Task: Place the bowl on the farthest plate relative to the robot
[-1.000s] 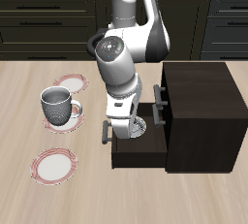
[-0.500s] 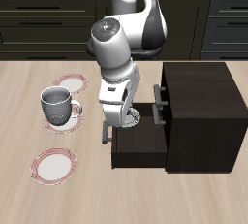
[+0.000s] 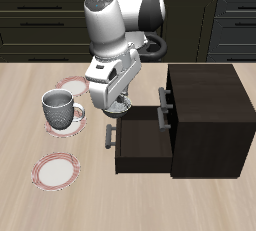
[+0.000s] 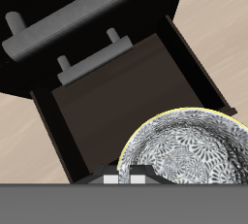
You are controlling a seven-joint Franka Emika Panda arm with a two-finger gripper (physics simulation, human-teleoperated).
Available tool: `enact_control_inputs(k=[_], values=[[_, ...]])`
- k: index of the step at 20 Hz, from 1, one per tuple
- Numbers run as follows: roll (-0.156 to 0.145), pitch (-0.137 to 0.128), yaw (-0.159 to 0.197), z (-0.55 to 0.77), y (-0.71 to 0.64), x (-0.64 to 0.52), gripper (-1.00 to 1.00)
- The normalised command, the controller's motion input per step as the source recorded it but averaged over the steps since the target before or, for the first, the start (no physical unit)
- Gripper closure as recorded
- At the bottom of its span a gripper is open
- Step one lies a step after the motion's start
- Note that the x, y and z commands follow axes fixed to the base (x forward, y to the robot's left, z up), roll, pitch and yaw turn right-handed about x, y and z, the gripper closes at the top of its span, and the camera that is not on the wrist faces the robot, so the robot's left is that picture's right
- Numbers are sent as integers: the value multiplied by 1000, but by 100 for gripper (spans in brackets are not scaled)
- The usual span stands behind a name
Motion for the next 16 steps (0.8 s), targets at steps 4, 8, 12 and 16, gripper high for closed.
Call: enact_control_inputs(k=[4, 8, 12, 16], values=[[-31, -24, -191, 214, -134, -13, 100], [-26, 5, -345, 241, -191, -2, 100], [-20, 15, -173, 97, -88, 17, 100], [-45, -2, -125, 125, -133, 26, 100]])
